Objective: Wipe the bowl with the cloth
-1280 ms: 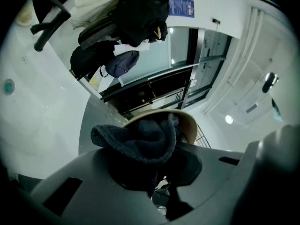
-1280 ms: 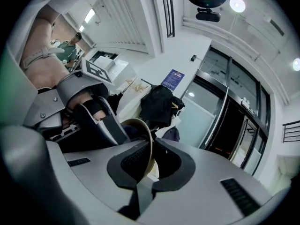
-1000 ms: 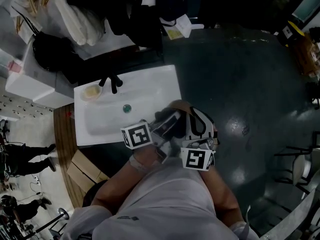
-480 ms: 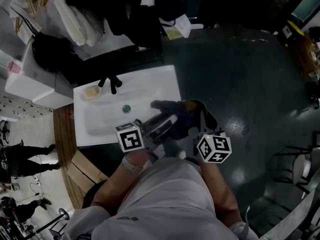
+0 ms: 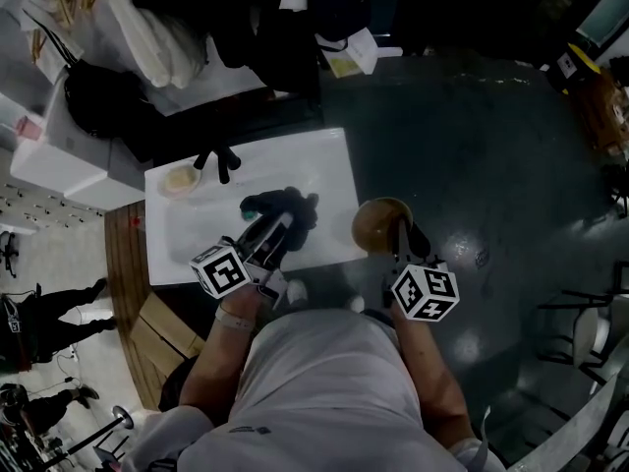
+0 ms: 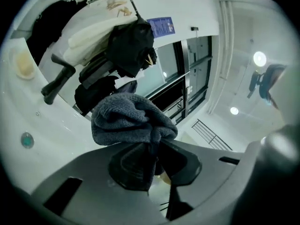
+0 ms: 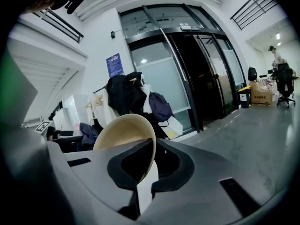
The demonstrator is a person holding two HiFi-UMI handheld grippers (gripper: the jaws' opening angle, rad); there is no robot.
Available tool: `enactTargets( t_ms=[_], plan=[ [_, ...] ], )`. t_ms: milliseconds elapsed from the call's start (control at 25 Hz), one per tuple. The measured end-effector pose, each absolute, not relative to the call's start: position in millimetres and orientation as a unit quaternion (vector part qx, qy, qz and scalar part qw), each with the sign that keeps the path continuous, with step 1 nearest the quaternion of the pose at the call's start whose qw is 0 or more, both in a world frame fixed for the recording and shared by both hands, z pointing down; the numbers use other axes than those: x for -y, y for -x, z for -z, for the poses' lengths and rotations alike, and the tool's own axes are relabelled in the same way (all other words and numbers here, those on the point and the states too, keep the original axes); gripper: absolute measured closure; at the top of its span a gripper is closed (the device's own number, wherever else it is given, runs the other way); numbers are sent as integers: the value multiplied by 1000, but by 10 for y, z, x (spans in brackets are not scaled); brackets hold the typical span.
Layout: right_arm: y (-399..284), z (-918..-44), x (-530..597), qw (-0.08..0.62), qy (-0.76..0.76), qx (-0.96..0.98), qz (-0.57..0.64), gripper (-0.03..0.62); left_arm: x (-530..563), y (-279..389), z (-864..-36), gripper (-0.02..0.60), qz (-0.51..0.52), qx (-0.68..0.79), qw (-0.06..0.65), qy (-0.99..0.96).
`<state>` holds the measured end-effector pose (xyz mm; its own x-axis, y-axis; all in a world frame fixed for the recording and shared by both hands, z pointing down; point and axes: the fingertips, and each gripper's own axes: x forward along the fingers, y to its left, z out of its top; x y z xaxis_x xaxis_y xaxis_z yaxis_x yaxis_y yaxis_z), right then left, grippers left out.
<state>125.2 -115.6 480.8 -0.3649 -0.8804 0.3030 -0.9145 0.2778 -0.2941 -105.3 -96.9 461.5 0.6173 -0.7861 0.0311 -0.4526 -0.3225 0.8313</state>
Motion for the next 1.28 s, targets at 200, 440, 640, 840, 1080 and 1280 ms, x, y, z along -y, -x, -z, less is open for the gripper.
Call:
enactTargets(
  t_ms=[200, 440, 640, 840, 1080, 1280],
  plan=[
    [-1198, -4825, 1116, 32, -552, 805, -215, 563, 978, 1305, -4792, 517, 173, 445, 412, -776],
    [-1147, -4855, 1094, 33, -543, 811, -216, 563, 959, 1398, -4876, 517, 168, 464, 408, -768],
    [-1123, -4887, 1091, 36, -544, 810, -218, 563, 943, 1385, -4906, 517, 167, 463, 413, -767],
    [-1094, -4881, 1108, 42, -545, 811, -209, 563, 933, 1311, -4923, 517, 162, 454, 416, -771],
    [-1096, -4927, 1114, 48, -548, 807, -215, 563, 937, 1260, -4914, 517, 158, 446, 415, -777],
    [-1087, -4925, 1119, 48, -548, 807, -214, 563, 946, 1239, -4888, 517, 157, 443, 411, -781]
  ],
)
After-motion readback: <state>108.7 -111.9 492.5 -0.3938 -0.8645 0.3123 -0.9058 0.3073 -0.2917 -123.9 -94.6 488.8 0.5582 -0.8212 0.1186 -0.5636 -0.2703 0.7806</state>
